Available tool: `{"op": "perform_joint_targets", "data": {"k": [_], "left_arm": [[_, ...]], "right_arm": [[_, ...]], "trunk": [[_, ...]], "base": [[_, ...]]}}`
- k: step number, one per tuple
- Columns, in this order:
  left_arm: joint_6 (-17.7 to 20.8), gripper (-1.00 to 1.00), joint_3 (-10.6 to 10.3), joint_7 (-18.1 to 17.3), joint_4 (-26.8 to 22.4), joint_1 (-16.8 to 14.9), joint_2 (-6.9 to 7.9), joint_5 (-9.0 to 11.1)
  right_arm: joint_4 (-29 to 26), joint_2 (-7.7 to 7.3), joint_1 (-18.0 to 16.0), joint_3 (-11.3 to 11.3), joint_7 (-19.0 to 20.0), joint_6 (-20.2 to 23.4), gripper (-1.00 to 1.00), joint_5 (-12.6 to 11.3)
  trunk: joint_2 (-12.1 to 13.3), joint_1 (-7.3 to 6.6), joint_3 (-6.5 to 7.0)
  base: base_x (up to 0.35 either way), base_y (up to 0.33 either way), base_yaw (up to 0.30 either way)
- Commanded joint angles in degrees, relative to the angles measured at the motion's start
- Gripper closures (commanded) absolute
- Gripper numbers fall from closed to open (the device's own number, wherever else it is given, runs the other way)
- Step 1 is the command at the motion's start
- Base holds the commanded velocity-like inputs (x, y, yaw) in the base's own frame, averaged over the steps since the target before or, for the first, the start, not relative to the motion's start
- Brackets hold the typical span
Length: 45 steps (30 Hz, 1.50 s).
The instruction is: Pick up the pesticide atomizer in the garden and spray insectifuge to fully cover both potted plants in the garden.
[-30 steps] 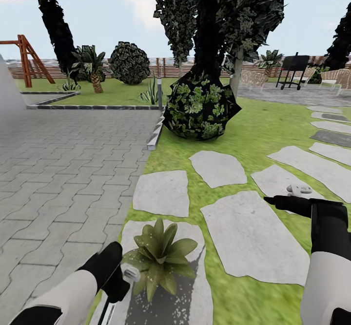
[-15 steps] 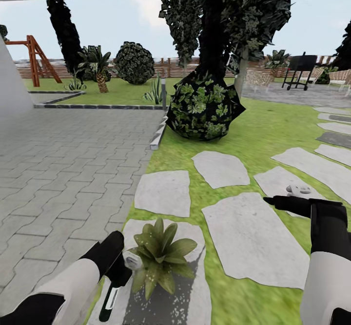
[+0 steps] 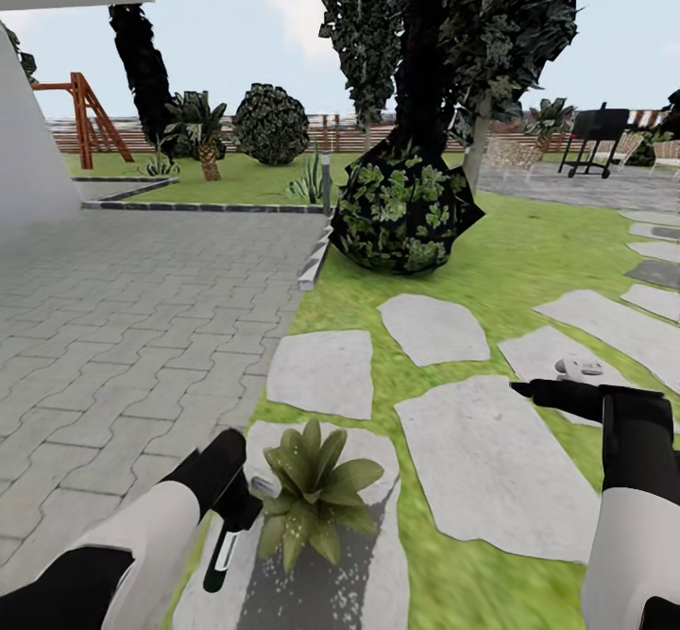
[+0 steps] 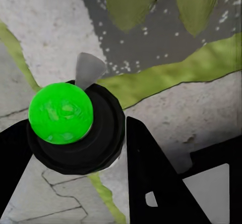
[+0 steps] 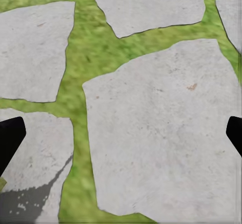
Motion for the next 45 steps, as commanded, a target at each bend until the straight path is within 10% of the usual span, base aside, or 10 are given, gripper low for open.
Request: {"op": "perform_joint_targets", "data": {"k": [1,10,18,28,38,45], "left_arm": [[0.10,1.00,-0.26,-0.54,-0.09,0.09,0.08,-0.52],[0.04,1.00,-0.55,-0.43,-0.15,1.80,0.23,-0.58],[0.04,1.00,-5.12,-0.34,-0.08,1.10,1.04,-0.60],[0.12,1.00,-5.23,-0.36,-0.06,-0.51,5.75,-0.61],[0.04,1.00,-5.89,-0.35,-0.04,1.31,5.68,-0.63],[0.04,1.00,-10.35,-0.40,0.17,2.47,5.60,-0.61]], "right_arm": [[-0.05,0.00,-0.05,-0.10,0.58,0.04,-1.00,0.57],[-0.03,0.00,-0.05,-0.10,0.58,0.04,-1.00,0.57],[0.00,0.00,-0.05,-0.10,0.58,0.04,-1.00,0.57],[0.00,0.00,-0.05,-0.08,0.58,0.04,-1.00,0.57],[0.00,0.00,-0.05,-0.10,0.58,0.04,-1.00,0.57],[0.02,0.00,-0.05,-0.10,0.58,0.04,-1.00,0.57]], "trunk": [[-0.03,-0.03,-0.05],[-0.03,-0.03,-0.05],[-0.03,-0.03,-0.05],[-0.03,-0.03,-0.05],[-0.03,-0.03,-0.05],[-0.03,-0.03,-0.05]], "base": [[-0.204,-0.214,0.000],[-0.105,-0.106,0.000],[0.000,0.000,0.000],[0.000,0.000,0.000],[0.002,0.000,0.000],[0.163,0.000,0.000]]}}
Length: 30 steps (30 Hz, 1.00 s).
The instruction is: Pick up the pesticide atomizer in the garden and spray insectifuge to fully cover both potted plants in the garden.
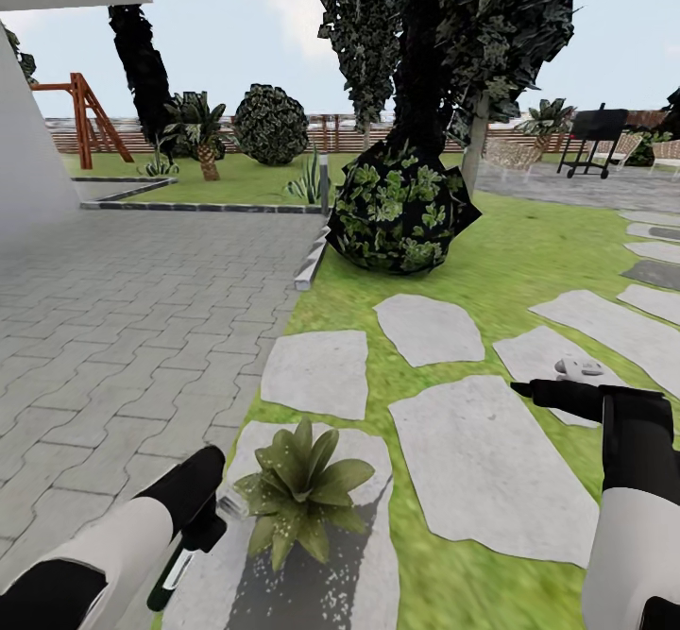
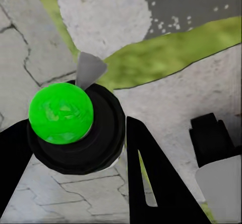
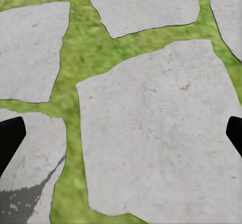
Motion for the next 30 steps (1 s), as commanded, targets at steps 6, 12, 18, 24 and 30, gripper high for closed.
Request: {"op": "perform_joint_targets", "data": {"k": [6,12,18,24,30], "left_arm": [[0.05,1.00,-0.39,-0.58,-0.03,3.45,0.03,-0.63],[0.04,1.00,-0.27,-0.66,-0.24,6.39,-0.06,-0.61],[0.05,1.00,-0.18,-0.67,-0.26,6.33,-0.06,-0.56],[0.05,1.00,-0.15,-0.67,-0.26,6.32,-0.06,-0.54],[0.05,1.00,-0.38,-0.66,-0.26,6.32,-0.06,-0.56]], "right_arm": [[-0.10,0.02,-0.06,-0.10,0.59,0.07,-1.00,0.58],[-0.10,0.02,-0.06,-0.10,0.59,0.07,-1.00,0.58],[-0.07,0.02,-0.06,-0.10,0.59,0.07,-1.00,0.58],[-0.08,0.02,-0.06,-0.10,0.59,0.07,-1.00,0.58],[-0.06,0.02,-0.06,-0.10,0.59,0.07,-1.00,0.58]], "trunk": [[-0.02,-0.01,-0.05],[-0.02,-0.01,-0.05],[-0.02,-0.01,-0.05],[-0.02,-0.01,-0.05],[-0.02,-0.01,-0.05]], "base": [[0.007,0.000,0.000],[0.000,0.000,0.000],[0.084,0.020,0.000],[0.253,0.053,0.000],[0.038,0.002,0.000]]}}
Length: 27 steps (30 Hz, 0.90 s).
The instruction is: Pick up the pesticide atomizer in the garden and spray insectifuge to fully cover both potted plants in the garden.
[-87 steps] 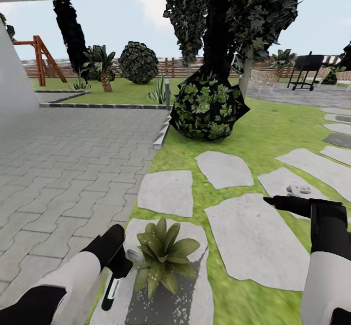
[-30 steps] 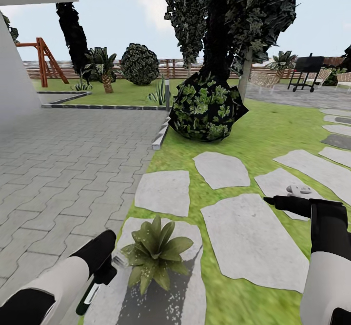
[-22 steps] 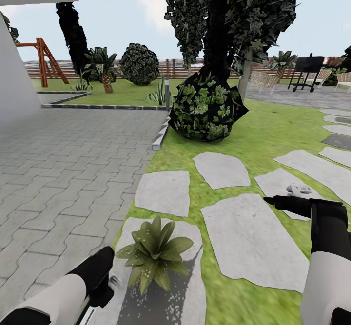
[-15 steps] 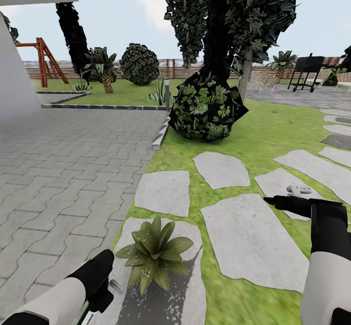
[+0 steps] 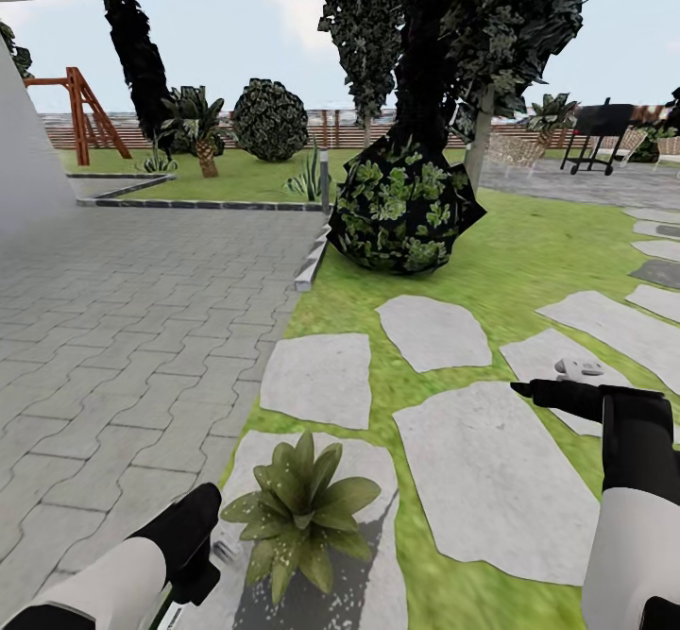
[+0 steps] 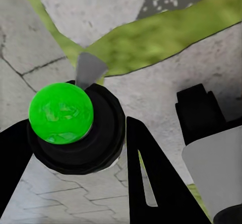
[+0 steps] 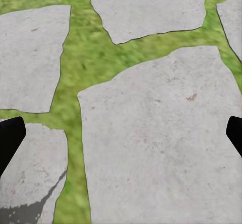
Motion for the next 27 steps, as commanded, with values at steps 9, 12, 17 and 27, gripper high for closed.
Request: {"op": "perform_joint_targets", "data": {"k": [9,12,17,27], "left_arm": [[0.11,1.00,-0.05,-0.52,-0.19,-3.26,0.12,-0.54],[0.18,1.00,-0.10,-0.52,-0.20,-4.17,0.12,-0.57],[0.18,1.00,-0.07,-0.54,-0.20,-4.24,0.20,-0.57],[0.00,1.00,4.13,-0.99,-0.27,-3.37,0.13,-0.31]], "right_arm": [[-0.07,0.02,-0.06,-0.10,0.59,0.07,-1.00,0.58],[-0.06,0.02,-0.06,-0.10,0.59,0.07,-1.00,0.58],[-0.05,0.02,-0.06,-0.10,0.59,0.07,-1.00,0.58],[-0.05,0.02,-0.06,-0.10,0.59,0.07,-1.00,0.58]], "trunk": [[-0.02,-0.01,-0.06],[-0.02,-0.01,-0.06],[-0.02,-0.01,-0.06],[-0.02,-0.01,-0.06]], "base": [[0.000,0.000,0.000],[0.000,0.000,0.000],[0.000,-0.063,0.000],[0.000,-0.004,0.000]]}}
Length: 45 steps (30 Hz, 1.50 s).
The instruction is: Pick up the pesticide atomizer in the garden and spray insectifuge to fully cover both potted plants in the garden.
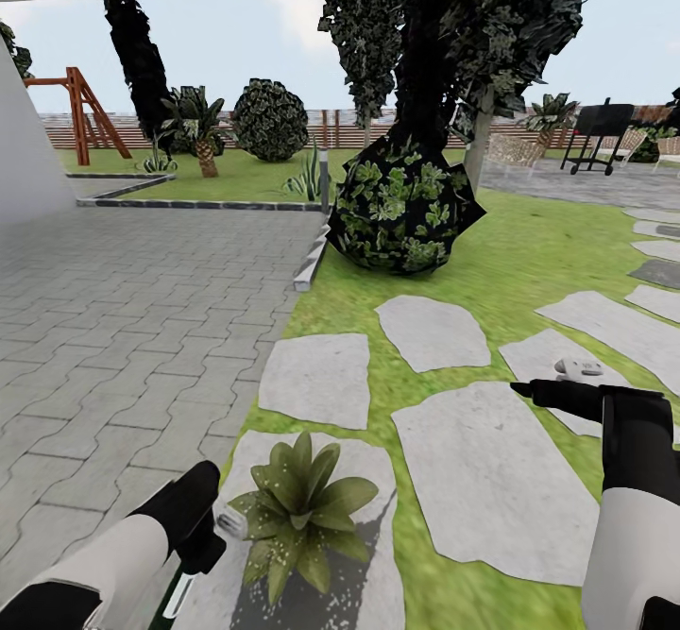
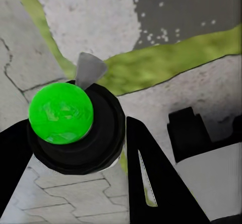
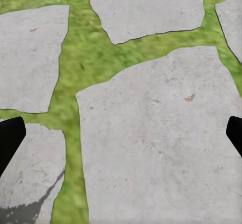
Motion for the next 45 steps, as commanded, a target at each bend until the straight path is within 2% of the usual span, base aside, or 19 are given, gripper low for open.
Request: {"op": "perform_joint_targets", "data": {"k": [1,13,25,39,45], "left_arm": [[0.11,1.00,-0.17,-0.58,-0.11,-0.05,0.03,-0.52],[0.05,1.00,0.24,-0.45,-4.10,0.01,-0.28,-0.53],[0.05,1.00,0.26,-0.38,-4.16,0.01,-0.24,-0.60],[0.06,1.00,0.18,-0.36,-4.16,0.10,-0.24,-0.54],[0.06,1.00,0.18,-0.38,-4.16,0.10,-0.27,-0.57]], "right_arm": [[-0.06,0.02,-0.06,-0.10,0.59,0.07,-1.00,0.58],[-0.01,0.02,-0.06,-0.02,0.59,0.07,-1.00,0.58],[-0.06,0.02,-0.06,-0.10,0.59,0.07,-1.00,0.55],[-0.15,0.02,-0.06,-0.10,0.59,0.07,-1.00,0.54],[-0.13,0.02,-0.06,-0.10,0.59,0.07,-1.00,0.56]], "trunk": [[-0.02,-0.01,-0.06],[-0.02,-0.01,-0.06],[-0.02,-0.01,0.00],[-0.02,-0.01,0.38],[-0.02,-0.01,0.42]], "base": [[0.000,0.000,0.000],[0.000,0.032,0.000],[0.000,0.298,-0.074],[0.000,0.305,-0.239],[0.000,0.301,-0.058]]}}
